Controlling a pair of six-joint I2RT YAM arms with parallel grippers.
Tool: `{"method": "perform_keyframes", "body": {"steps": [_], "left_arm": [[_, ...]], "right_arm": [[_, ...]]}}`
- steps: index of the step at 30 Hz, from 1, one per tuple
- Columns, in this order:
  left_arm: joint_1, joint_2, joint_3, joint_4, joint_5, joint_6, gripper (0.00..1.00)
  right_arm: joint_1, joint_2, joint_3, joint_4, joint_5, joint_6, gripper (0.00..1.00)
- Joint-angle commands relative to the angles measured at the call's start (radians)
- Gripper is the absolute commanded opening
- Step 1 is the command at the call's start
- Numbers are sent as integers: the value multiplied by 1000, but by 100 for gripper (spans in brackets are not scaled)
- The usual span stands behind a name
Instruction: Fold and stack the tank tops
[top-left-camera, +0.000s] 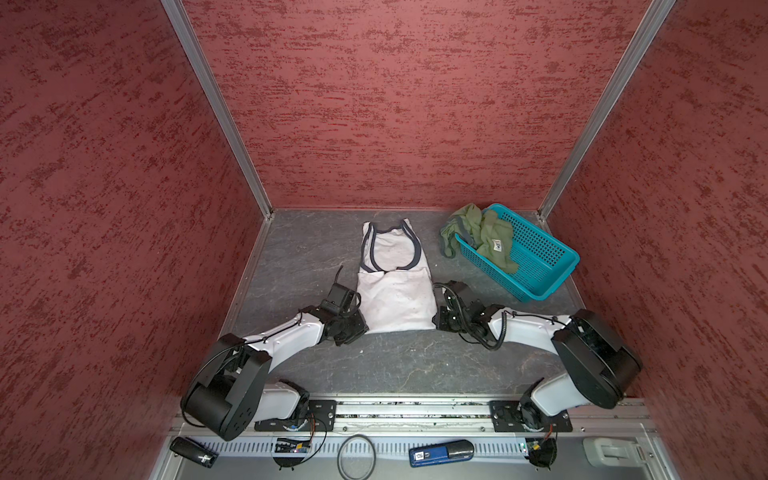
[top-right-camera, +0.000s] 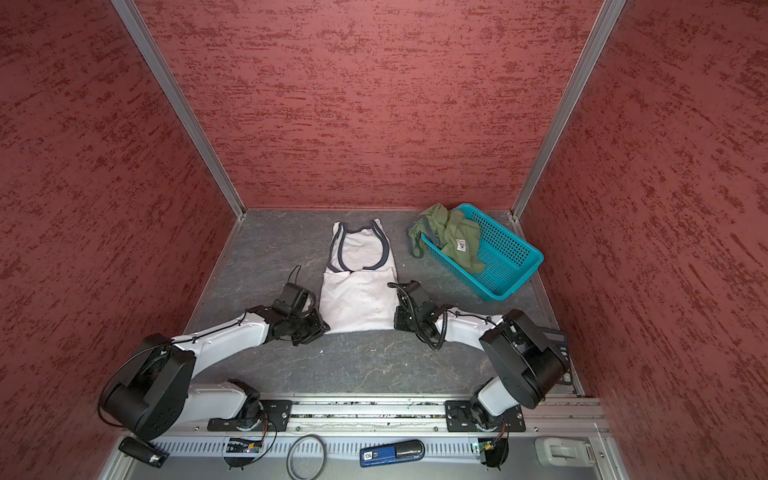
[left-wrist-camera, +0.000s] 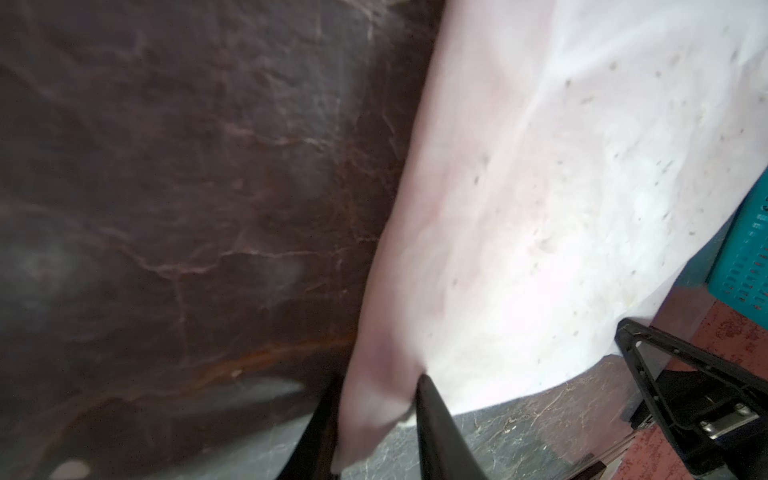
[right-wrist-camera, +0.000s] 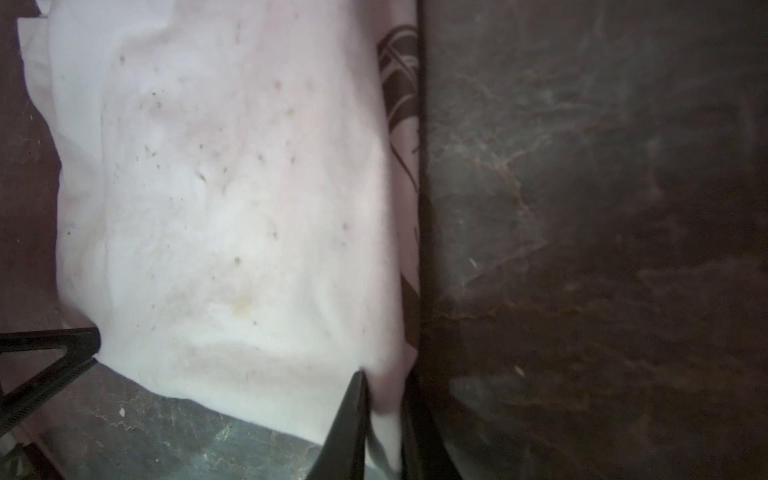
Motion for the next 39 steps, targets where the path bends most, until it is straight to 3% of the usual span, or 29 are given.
{"method": "perform_keyframes", "body": {"steps": [1, 4, 8, 16, 19, 22, 26, 30, 34, 39], "left_arm": [[-25, -11, 27, -17, -20, 3, 18], [-52, -67, 42, -73, -56, 2, 7], [-100, -172, 49, -171, -103, -21, 0], [-289, -431, 74, -375, -174, -161, 0], [-359, -502, 142, -433, -191, -198, 0], [-367, -525, 245, -474, -201, -190, 0], [-307, -486, 409, -488, -223, -123, 2], [-129, -381, 490, -415, -82, -71, 2], [19, -234, 559, -350, 29, -55, 3], [134, -13, 638, -244, 154, -44, 5]], "right_arm": [[0, -31, -25, -27, -7, 14, 6], [8, -104, -31, -68, 6, 17, 0], [30, -215, -46, -169, 38, 42, 0], [105, -543, -63, -415, 49, 139, 0], [116, -645, -5, -505, 40, 164, 0], [116, -691, 101, -581, 75, 148, 0], [113, -641, 263, -621, 177, 63, 0], [74, -513, 414, -585, 210, -46, 0], [-14, -360, 527, -512, 137, -124, 0], [-131, -175, 614, -427, -5, -163, 0]]}}
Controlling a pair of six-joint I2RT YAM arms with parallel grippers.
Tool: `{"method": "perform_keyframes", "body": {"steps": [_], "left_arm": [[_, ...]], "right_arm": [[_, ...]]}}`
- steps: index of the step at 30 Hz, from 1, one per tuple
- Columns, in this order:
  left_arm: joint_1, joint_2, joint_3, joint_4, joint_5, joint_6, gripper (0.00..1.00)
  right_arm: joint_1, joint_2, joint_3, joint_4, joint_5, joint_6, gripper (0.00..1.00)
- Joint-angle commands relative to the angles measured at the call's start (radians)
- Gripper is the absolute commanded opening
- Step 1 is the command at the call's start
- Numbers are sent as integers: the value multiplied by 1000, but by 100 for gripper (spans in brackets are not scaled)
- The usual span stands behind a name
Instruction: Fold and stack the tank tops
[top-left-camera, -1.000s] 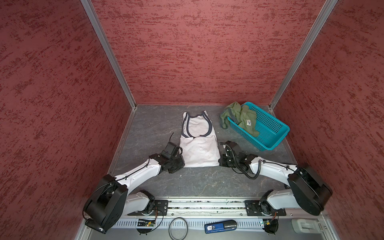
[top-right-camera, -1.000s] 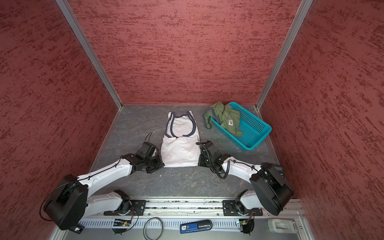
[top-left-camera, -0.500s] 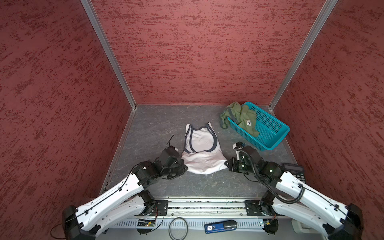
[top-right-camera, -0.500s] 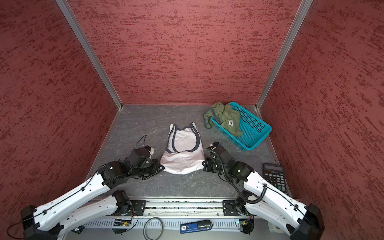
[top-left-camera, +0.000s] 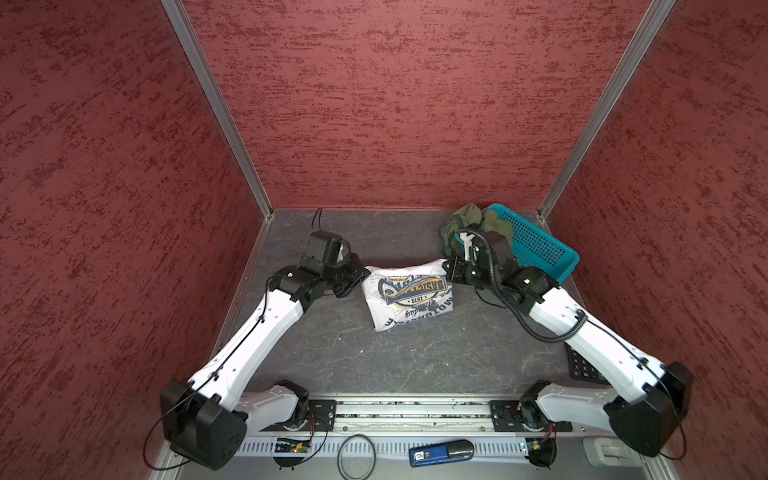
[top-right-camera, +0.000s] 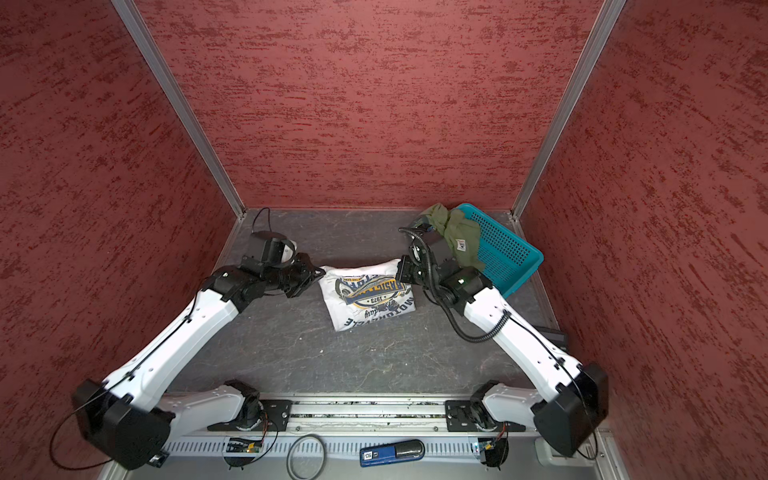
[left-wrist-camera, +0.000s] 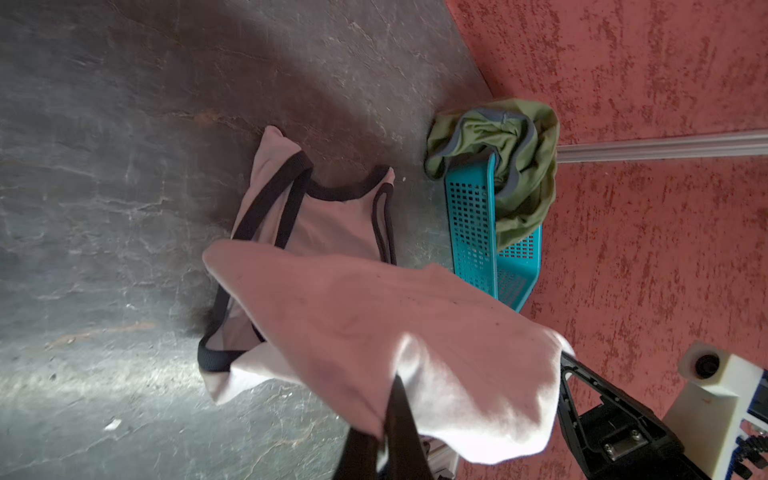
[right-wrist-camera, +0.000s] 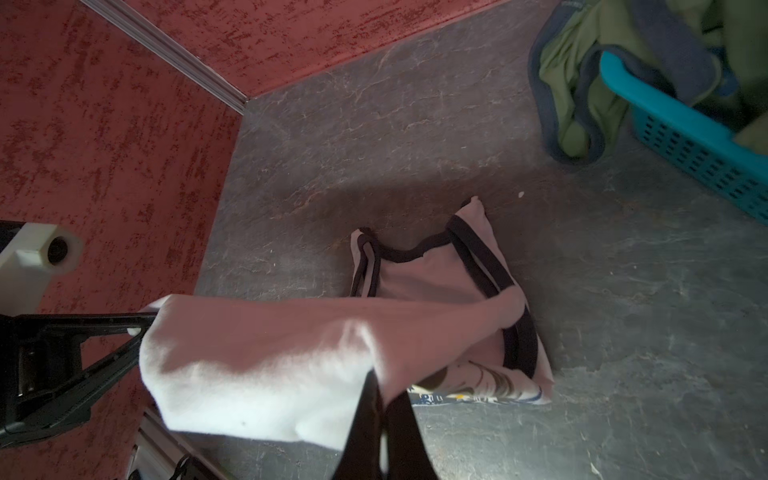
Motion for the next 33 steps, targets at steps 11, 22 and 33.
{"method": "perform_keyframes", "body": {"steps": [11, 22, 33], "left_arm": [[149, 629, 328, 170, 208, 27, 32], [217, 954, 834, -62, 121, 208, 82], [26, 656, 372, 79, -106, 262, 78]], "right_arm": [[-225, 500, 265, 170, -253, -106, 20], [-267, 729, 530, 72, -147, -223, 55], [-165, 612, 254, 192, -60, -276, 61]]}}
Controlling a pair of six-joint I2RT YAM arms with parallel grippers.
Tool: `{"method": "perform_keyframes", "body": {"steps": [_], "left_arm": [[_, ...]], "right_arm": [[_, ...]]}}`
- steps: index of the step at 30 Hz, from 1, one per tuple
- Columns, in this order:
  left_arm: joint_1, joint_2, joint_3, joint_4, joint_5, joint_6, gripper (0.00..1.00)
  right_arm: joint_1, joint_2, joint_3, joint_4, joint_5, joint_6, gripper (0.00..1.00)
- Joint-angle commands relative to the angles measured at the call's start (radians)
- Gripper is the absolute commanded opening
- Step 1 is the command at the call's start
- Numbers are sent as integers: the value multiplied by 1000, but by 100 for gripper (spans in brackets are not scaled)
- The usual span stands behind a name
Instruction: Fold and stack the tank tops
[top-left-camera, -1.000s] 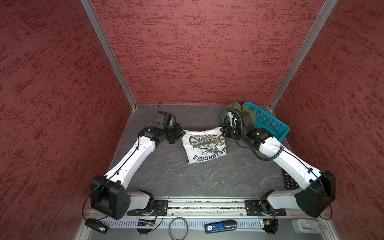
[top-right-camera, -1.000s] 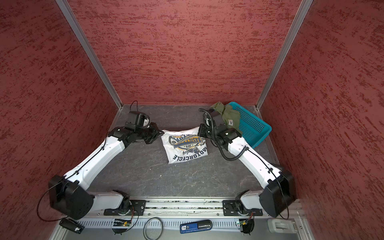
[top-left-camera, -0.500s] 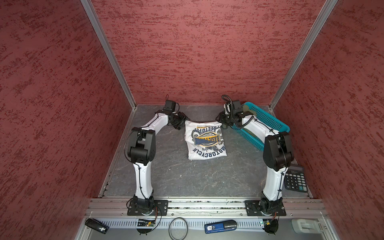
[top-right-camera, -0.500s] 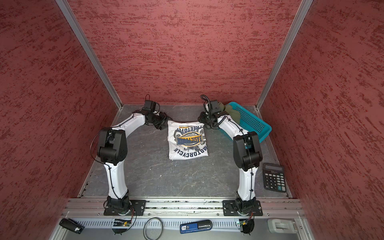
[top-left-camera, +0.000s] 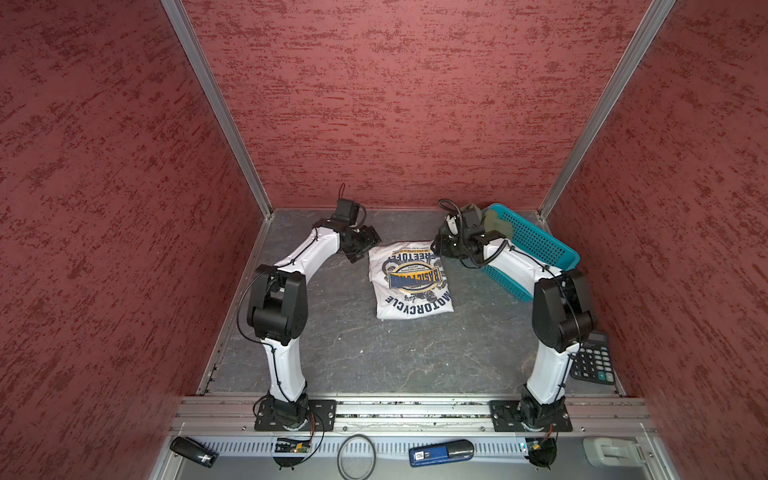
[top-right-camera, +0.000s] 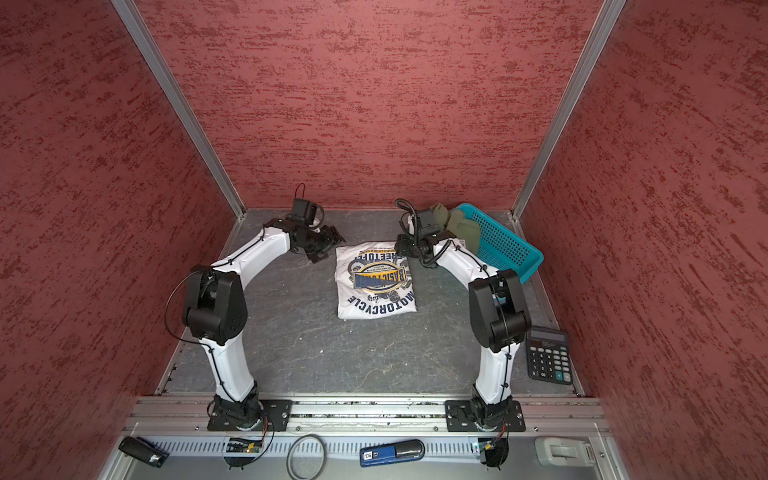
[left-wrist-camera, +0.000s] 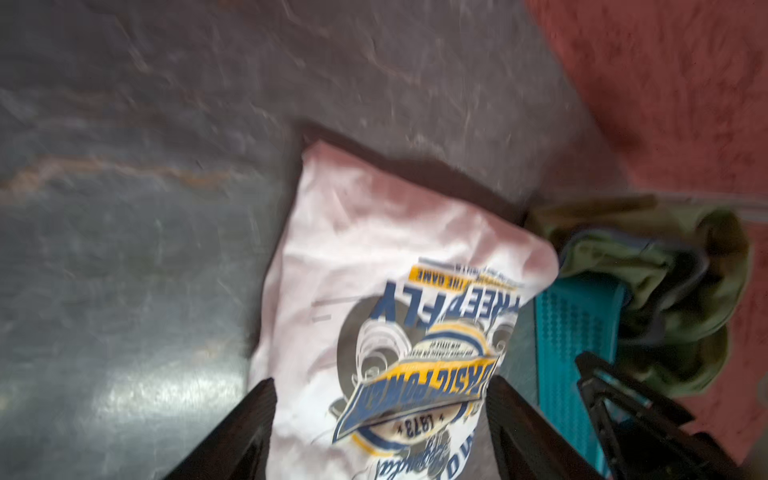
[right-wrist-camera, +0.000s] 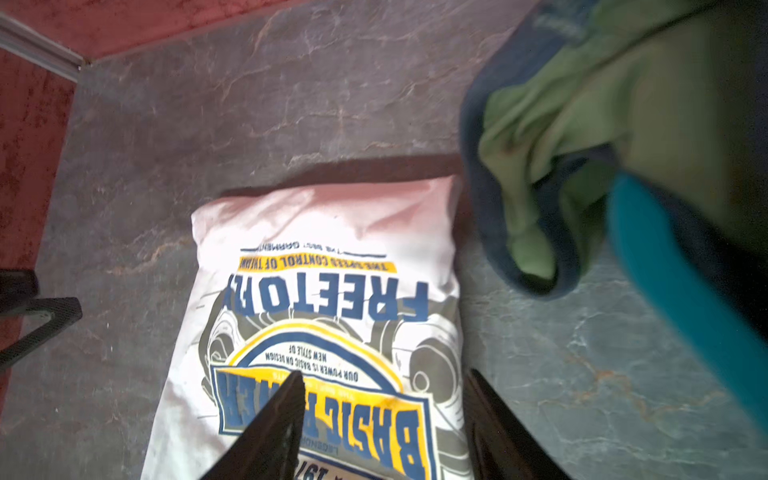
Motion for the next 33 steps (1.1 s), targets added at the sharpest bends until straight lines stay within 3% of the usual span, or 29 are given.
{"method": "perform_keyframes", "body": {"steps": [1, 6, 16, 24, 29, 33], "left_arm": [[-47, 9, -46, 77, -62, 17, 78], [-44, 133, 12, 91, -69, 7, 70], [20, 278, 58, 131, -56, 39, 66], [-1, 35, 26, -22, -132, 79, 76], [-81, -129, -156, -54, -169, 42, 78], [-148, -215, -324, 8, -147, -25, 70]], "right_arm": [[22, 42, 6, 54, 35, -29, 61], [23, 191, 127, 33, 73, -44, 61], [22, 351, 286, -38, 139, -74, 68], [34, 110, 152, -70, 104, -59, 80], [59, -91, -73, -41, 87, -17, 82], [76, -224, -262, 20, 80, 26, 82]]}}
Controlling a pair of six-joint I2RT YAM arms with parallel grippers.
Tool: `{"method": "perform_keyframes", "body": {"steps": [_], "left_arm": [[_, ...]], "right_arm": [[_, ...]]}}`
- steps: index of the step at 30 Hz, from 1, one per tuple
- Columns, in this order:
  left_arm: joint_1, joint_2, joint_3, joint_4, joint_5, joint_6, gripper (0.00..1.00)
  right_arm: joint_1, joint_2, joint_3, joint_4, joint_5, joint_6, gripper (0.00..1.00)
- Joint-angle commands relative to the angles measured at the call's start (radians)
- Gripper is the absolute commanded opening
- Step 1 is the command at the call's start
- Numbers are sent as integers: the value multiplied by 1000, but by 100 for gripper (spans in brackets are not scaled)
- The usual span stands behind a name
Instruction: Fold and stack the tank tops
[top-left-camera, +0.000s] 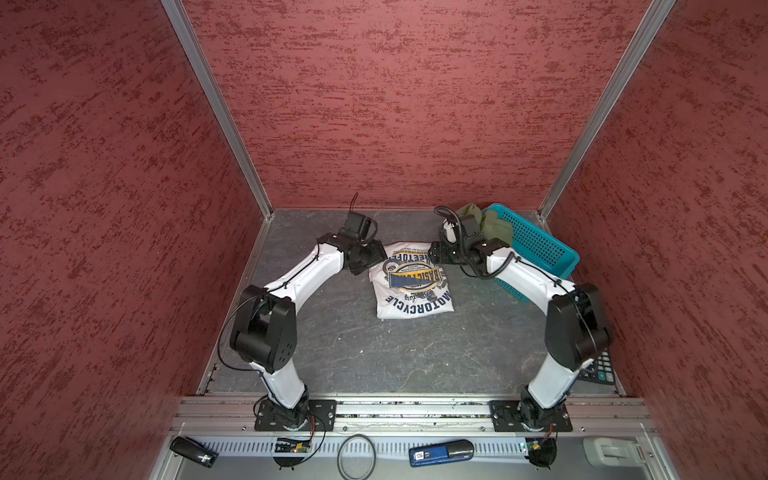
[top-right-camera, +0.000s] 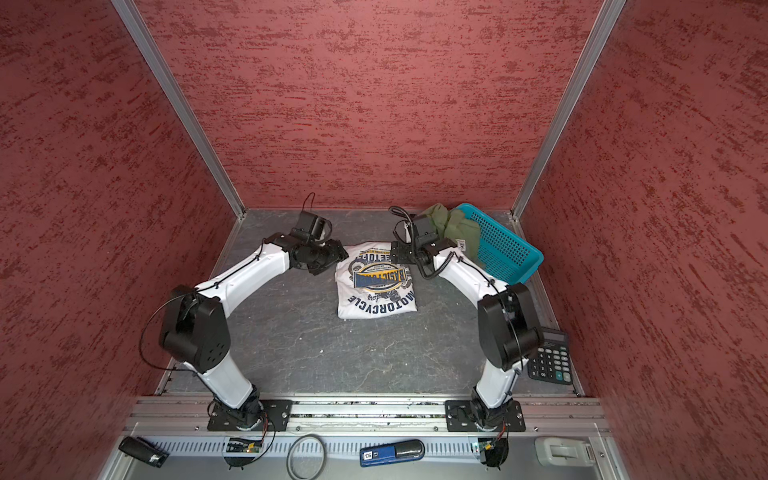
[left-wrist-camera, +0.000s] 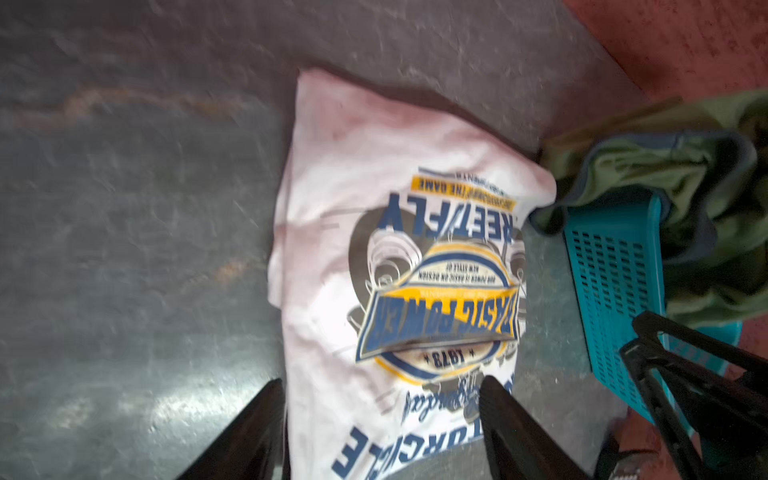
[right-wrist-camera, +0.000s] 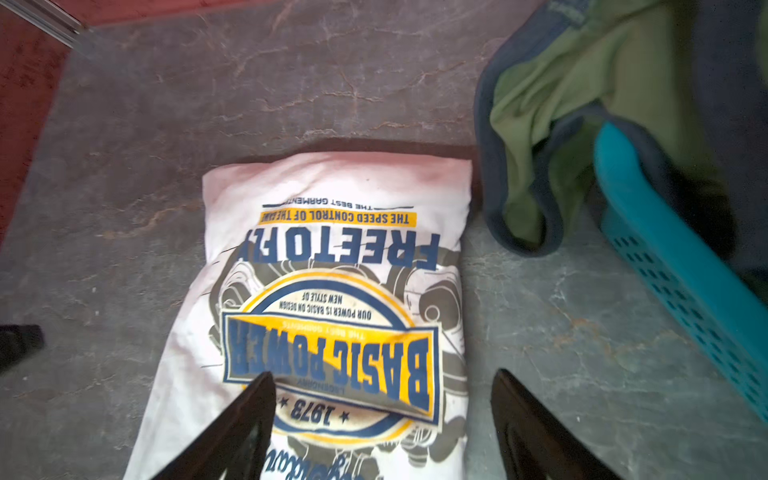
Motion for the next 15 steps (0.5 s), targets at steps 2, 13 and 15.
{"method": "perform_keyframes", "body": {"steps": [2, 13, 15], "left_arm": [[-65, -25, -164, 21, -9, -75, 67], [-83, -94, -455, 270, 6, -116, 26], [-55, -109, -508, 310, 6, -110, 19]], "right_arm": [[17, -74, -176, 57, -15, 67, 81], [64, -72, -399, 187, -56, 163, 70], [74, -68, -428, 225, -76, 186, 61]]}}
